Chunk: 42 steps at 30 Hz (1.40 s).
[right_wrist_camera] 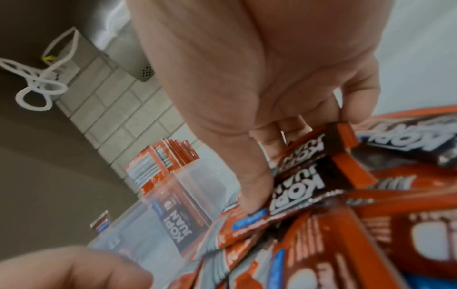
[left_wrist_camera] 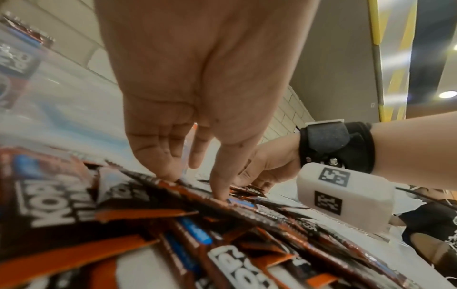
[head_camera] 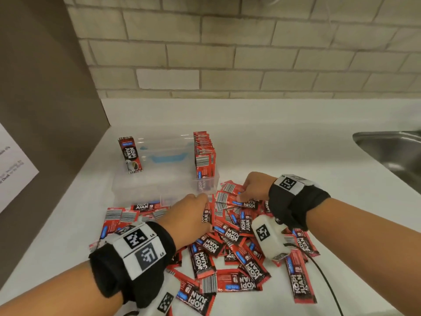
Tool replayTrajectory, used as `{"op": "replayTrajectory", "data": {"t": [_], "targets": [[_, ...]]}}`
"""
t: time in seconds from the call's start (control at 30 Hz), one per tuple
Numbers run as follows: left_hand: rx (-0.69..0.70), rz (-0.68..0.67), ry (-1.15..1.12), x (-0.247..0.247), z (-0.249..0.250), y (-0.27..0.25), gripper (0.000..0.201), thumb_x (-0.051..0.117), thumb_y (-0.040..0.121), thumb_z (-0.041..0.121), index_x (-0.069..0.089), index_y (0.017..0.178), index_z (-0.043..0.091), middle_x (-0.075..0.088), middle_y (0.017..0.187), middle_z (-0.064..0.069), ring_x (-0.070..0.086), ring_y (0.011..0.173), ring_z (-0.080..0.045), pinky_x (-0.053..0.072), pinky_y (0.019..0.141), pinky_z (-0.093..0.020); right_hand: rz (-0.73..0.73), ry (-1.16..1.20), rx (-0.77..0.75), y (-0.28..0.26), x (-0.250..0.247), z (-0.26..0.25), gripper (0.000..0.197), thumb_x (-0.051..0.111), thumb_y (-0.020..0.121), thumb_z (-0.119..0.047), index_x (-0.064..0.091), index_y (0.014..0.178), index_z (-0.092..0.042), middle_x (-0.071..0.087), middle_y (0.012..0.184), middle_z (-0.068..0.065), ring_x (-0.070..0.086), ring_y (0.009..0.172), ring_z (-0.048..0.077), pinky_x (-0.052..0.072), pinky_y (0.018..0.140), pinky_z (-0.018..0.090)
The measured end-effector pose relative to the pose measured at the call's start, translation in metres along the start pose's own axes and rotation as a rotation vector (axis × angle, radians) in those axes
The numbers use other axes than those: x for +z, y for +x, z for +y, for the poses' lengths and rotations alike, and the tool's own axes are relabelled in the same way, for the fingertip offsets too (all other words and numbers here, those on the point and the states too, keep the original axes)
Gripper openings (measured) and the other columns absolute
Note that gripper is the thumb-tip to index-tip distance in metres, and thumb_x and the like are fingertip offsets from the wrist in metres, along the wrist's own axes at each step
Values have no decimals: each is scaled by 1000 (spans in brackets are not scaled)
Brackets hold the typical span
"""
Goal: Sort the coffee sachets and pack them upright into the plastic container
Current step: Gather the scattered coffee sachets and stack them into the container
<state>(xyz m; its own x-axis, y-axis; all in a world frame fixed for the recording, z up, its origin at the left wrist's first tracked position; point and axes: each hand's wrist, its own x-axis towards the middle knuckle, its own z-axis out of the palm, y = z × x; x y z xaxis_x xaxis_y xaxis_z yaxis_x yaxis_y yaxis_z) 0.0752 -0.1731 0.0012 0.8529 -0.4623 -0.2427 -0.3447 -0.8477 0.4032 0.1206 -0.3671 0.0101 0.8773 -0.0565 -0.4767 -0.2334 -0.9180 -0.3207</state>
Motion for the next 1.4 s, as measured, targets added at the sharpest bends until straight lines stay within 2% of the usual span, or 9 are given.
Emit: {"op": "replayTrajectory", "data": {"t": [0.17, 0.37, 0.5, 0.63, 0.73, 0.87, 1.0, 1.23, 1.4], "targets": [[49, -78, -71, -2, 3, 0, 39, 54, 92, 25, 47, 130, 30, 41, 112, -1, 53, 101, -17, 44, 78, -21, -4, 85, 26, -3, -4, 2, 41, 71, 80, -28, 65, 106, 2, 69, 106, 15, 66, 93, 26, 51, 85, 35], [91, -68, -31, 0, 7, 1, 19, 57, 92, 32, 53, 108, 23, 40, 107, 2, 49, 93, -13, 41, 74, -21, 23, 192, 24, -9, -10, 13, 20, 77, 75, -24, 62, 79, -11, 68, 85, 4, 64, 76, 17, 51, 70, 27], [118, -78, -38, 1, 8, 6, 34, 63, 88, 20, 44, 116, 20, 44, 114, -2, 53, 99, -17, 41, 75, -23, 116, 280, 25, -18, -19, 26, 21, 77, 74, -19, 63, 84, -9, 71, 96, 12, 68, 89, 26, 54, 84, 37], [126, -171, -189, 0, 9, 8, 54, 59, 90, 13, 29, 133, 25, 58, 125, 1, 59, 98, -12, 45, 68, -17, 188, 463, 3, -25, -25, 41, 20, 77, 75, -17, 64, 86, -8, 71, 89, 11, 69, 80, 24, 55, 72, 34], [89, -201, -446, -6, 9, 6, 43, 50, 92, 8, 39, 127, 29, 61, 122, 3, 58, 82, -4, 41, 60, -10, 248, 712, -69, -35, -27, 46, 18, 75, 76, -10, 64, 90, -4, 72, 83, 12, 68, 69, 23, 51, 61, 29], [-7, -93, -1017, -22, 9, 1, 35, 48, 93, 4, 55, 115, 31, 67, 107, -3, 64, 93, -15, 51, 87, -31, 273, 1076, -239, -54, -31, 26, 22, 70, 77, -3, 64, 98, 0, 73, 80, 11, 69, 64, 20, 49, 51, 22], [3, 119, -1402, -43, 16, 7, 31, 45, 95, 1, 60, 115, 18, 67, 98, -10, 63, 93, -24, 48, 92, -44, 251, 1210, -391, -61, -28, -12, 32, 72, 69, -6, 62, 99, 1, 72, 89, 18, 70, 74, 30, 57, 63, 33], [23, 277, -1602, -60, 18, 9, 30, 43, 92, -2, 66, 107, 8, 65, 103, -28, 58, 88, -37, 39, 95, -69, 401, 1323, -425, -52, -28, -37, 23, 70, 77, -4, 64, 99, -3, 73, 90, 15, 68, 82, 36, 51, 58, 32], [9, 389, -1627, -61, 10, 7, 32, 40, 93, -1, 63, 111, 11, 72, 92, -12, 65, 79, -22, 53, 65, -36, 365, 1376, -434, -51, -24, -42, 20, 68, 77, -7, 65, 97, -6, 73, 92, 15, 67, 85, 37, 48, 67, 38]]}}
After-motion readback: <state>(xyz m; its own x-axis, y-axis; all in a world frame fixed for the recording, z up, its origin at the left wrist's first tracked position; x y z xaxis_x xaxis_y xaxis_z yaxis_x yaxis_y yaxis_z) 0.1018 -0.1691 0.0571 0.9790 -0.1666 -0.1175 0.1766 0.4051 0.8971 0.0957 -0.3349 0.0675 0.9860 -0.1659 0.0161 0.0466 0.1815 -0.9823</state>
